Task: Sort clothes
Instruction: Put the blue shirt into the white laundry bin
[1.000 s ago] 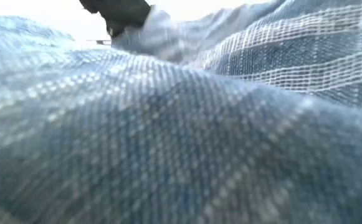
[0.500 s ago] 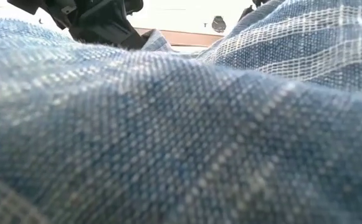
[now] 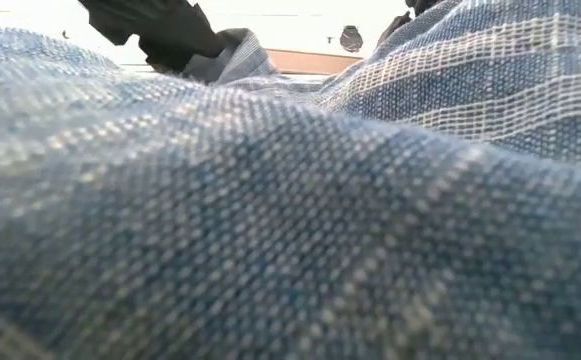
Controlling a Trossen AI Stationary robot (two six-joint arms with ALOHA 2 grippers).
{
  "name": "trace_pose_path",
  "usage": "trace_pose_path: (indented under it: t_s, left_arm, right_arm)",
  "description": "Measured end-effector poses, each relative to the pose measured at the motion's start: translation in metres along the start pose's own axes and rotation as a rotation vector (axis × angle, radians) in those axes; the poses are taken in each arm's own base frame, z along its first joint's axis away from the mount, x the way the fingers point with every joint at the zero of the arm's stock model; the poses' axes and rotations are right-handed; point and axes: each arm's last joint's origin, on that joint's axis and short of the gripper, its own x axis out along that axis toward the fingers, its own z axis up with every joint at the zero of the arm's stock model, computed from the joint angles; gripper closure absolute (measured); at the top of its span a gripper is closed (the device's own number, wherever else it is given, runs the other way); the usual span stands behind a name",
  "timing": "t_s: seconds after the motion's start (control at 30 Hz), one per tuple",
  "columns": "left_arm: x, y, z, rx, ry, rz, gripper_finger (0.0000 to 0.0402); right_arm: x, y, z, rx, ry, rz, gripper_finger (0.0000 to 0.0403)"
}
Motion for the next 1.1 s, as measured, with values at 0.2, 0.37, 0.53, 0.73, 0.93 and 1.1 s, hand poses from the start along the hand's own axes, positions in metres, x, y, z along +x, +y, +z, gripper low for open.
trace_pose_path:
  t_s: [0.2,0.37,0.53,0.73,0.93,1.1]
  left_arm:
    - [-0.014,-0.004,0.011,0.063,0.214,0.079,0.0188]
    - [-0.030,-0.012,0.028,0.102,0.280,0.135,0.0185]
    - [-0.047,-0.022,0.053,0.124,0.262,0.159,0.0185]
    - [-0.059,-0.028,0.075,0.125,0.181,0.180,0.0185]
    - [-0.060,-0.029,0.077,0.126,0.169,0.189,0.0185]
    - [-0.060,-0.029,0.077,0.121,0.167,0.193,0.0185]
  right_arm:
    - [0.007,0.010,-0.002,-0.053,-0.013,0.016,0.0130]
    - [0.020,0.021,-0.012,-0.079,0.027,0.035,0.0130]
    - [0.037,0.025,-0.026,-0.036,0.091,0.012,0.0131]
    - [0.051,0.026,-0.031,0.025,0.117,0.005,0.0156]
    - [0.050,0.026,-0.028,0.039,0.111,-0.009,0.0284]
    - [0.040,0.024,-0.023,0.016,0.101,-0.025,0.0386]
